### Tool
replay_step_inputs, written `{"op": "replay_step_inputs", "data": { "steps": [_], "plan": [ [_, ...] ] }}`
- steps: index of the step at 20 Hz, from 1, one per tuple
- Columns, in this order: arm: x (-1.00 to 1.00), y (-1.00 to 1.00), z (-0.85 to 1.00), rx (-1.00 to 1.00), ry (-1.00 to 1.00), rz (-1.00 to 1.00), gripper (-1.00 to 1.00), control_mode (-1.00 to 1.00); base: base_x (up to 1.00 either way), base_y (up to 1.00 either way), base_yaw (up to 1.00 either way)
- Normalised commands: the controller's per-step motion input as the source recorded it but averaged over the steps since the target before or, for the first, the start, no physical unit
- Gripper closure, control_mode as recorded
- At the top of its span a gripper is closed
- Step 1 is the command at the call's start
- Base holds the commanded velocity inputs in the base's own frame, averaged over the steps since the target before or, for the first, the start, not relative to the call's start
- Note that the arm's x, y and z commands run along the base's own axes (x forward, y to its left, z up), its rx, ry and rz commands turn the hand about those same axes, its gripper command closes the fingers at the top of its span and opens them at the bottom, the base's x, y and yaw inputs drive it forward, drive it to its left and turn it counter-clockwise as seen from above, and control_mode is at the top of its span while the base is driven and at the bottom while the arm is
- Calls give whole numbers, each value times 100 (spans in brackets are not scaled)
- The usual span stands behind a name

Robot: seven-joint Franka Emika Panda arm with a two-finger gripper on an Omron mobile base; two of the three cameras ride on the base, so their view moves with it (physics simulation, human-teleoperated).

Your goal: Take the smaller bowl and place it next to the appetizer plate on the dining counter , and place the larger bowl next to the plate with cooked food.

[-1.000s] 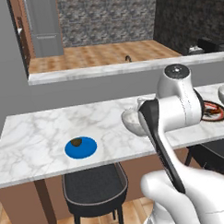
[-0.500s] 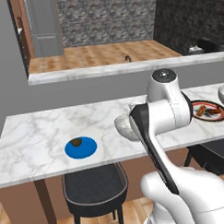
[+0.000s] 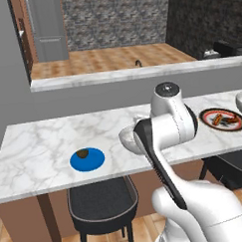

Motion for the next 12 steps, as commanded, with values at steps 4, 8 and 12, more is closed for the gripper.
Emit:
{"op": "replay_step_inputs", "data": {
  "steps": [4,8,12],
  "plan": [
    [32,0,-22,0,0,0,100,-100,0,0,0],
    [28,0,-17,0,0,0,100,-100,0,0,0],
    [23,0,-19,0,0,0,100,-100,0,0,0]
  ]
}}
